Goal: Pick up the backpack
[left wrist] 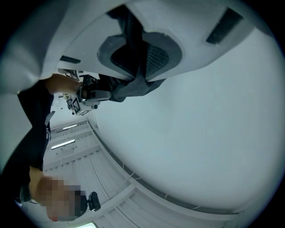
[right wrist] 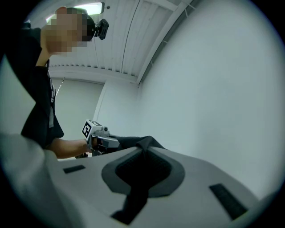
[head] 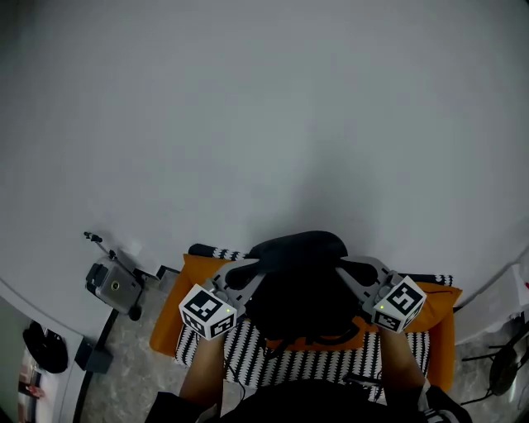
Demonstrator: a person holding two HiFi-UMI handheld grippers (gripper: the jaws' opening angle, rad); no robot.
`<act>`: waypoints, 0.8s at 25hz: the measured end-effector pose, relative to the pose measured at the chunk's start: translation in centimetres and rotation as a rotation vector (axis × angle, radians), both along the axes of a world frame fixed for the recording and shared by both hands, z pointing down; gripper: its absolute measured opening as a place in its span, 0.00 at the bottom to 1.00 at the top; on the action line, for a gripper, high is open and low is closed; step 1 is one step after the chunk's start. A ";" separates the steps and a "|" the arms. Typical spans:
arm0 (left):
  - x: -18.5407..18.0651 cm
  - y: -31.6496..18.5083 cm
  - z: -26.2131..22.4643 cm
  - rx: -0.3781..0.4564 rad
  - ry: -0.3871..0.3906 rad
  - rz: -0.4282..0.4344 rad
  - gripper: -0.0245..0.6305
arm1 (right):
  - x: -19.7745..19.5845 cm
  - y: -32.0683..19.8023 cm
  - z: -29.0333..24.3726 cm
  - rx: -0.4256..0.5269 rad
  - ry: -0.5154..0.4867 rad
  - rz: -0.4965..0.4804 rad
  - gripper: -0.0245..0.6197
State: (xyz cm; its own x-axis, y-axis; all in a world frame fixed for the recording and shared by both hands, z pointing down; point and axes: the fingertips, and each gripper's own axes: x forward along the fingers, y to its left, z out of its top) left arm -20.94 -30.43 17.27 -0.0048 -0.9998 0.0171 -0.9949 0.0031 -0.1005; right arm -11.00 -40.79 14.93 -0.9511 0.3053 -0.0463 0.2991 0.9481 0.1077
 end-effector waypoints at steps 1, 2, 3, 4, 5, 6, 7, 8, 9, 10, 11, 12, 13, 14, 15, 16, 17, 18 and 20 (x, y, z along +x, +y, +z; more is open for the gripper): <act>0.0 0.0 -0.5 0.005 -0.006 0.004 0.10 | 0.1 0.0 -0.4 0.001 -0.009 -0.001 0.09; 0.0 -0.1 -0.9 0.010 -0.012 0.008 0.10 | 0.1 0.0 -0.9 -0.002 -0.019 -0.003 0.09; 0.0 -0.1 -1.4 0.016 -0.017 0.011 0.10 | 0.1 0.0 -1.4 -0.006 -0.030 -0.006 0.09; 0.0 -0.2 -1.9 0.020 -0.022 0.015 0.10 | 0.2 0.0 -1.9 -0.010 -0.042 -0.008 0.09; 0.1 -0.3 -2.3 0.024 -0.028 0.017 0.10 | 0.3 0.0 -2.4 -0.009 -0.053 -0.008 0.09; 0.2 -0.3 -2.7 0.028 -0.035 0.020 0.10 | 0.4 0.0 -2.8 -0.003 -0.063 -0.006 0.09; 0.4 -0.4 -3.1 0.032 -0.042 0.024 0.10 | 0.5 0.0 -3.2 0.004 -0.073 -0.003 0.09; 0.5 -0.4 -3.4 0.038 -0.046 0.028 0.10 | 0.7 0.0 -3.6 0.009 -0.081 -0.002 0.09; 0.6 -0.5 -3.7 0.044 -0.047 0.033 0.10 | 0.8 -0.1 -3.9 0.011 -0.088 -0.002 0.09; 0.7 -0.6 -4.0 0.050 -0.046 0.038 0.10 | 1.0 -0.1 -4.1 0.013 -0.094 -0.002 0.09; 0.9 -0.6 -4.2 0.056 -0.044 0.043 0.10 | 1.1 -0.2 -4.4 0.016 -0.100 -0.003 0.09; 1.0 -0.7 -4.5 0.062 -0.041 0.047 0.10 | 1.3 -0.2 -4.6 0.019 -0.106 -0.003 0.09; 1.0 -0.7 -4.7 0.069 -0.038 0.051 0.10 | 1.4 -0.2 -4.8 0.023 -0.111 -0.002 0.09; 1.0 -0.8 -5.0 0.078 -0.034 0.054 0.10 | 1.4 -0.3 -5.1 0.025 -0.117 -0.002 0.09; 1.0 -0.8 -5.4 0.089 -0.029 0.058 0.10 | 1.5 -0.3 -5.3 0.026 -0.124 -0.002 0.09; 1.1 -0.8 -5.7 0.100 -0.025 0.062 0.10 | 1.6 -0.3 -5.5 0.025 -0.130 -0.002 0.09; 1.2 -0.8 -6.0 0.111 -0.024 0.065 0.10 | 1.7 -0.4 -5.7 0.024 -0.136 -0.002 0.09; 1.4 -0.9 -6.2 0.120 -0.026 0.066 0.10 | 1.9 -0.4 -5.8 0.022 -0.140 -0.003 0.09; 1.7 -0.9 -6.7 0.131 -0.037 0.063 0.10 | 2.3 -0.5 -5.9 0.024 -0.144 -0.006 0.09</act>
State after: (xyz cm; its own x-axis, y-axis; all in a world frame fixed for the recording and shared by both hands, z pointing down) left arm -19.20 -31.37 10.58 0.0602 -0.9918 -0.1129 -0.9892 -0.0441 -0.1397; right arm -8.70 -41.29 9.03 -0.9334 0.3134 -0.1747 0.2844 0.9431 0.1722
